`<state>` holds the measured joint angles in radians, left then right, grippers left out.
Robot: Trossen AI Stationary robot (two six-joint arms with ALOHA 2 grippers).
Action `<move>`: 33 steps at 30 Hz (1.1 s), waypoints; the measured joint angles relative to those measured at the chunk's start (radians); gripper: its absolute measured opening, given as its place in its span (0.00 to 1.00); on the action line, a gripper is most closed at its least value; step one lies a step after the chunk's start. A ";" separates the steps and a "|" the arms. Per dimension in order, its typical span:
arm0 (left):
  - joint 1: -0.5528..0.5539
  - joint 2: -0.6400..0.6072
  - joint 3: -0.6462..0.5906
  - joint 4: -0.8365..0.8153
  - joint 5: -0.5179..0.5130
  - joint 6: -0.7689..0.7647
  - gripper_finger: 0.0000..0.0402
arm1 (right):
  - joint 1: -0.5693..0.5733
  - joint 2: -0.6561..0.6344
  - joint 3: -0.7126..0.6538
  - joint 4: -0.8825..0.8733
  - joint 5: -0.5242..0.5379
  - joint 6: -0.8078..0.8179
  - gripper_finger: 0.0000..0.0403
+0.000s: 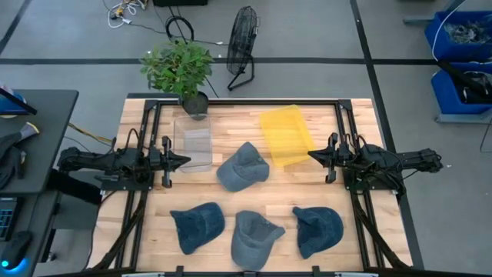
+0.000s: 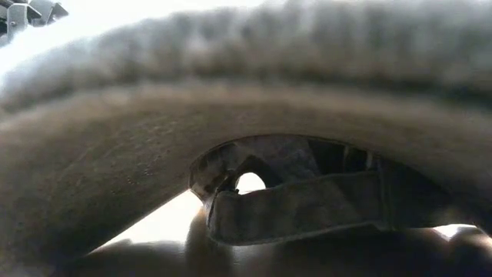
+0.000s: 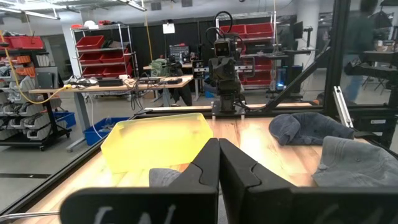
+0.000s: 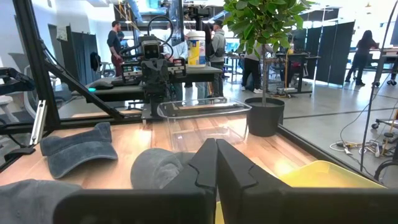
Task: Pick & Place hat
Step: Put the top gray cap into the yellow bin
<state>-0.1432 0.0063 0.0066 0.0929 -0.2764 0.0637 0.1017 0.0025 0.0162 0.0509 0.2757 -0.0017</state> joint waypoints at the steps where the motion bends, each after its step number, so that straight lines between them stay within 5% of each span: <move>1: 0.000 0.000 0.000 0.000 0.000 -0.002 0.01 | 0.000 0.000 0.000 0.000 0.000 0.000 0.02; 11: 0.000 0.000 0.000 0.001 0.003 -0.278 0.01 | 0.000 0.000 0.000 0.000 0.000 0.000 0.02; 33: 0.000 0.000 0.000 0.023 -0.067 -0.181 0.07 | 0.000 0.000 0.000 0.023 0.003 0.113 0.02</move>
<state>-0.1429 0.0059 0.0067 0.1154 -0.3435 -0.1177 0.1017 0.0021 0.0162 0.0738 0.2783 0.1112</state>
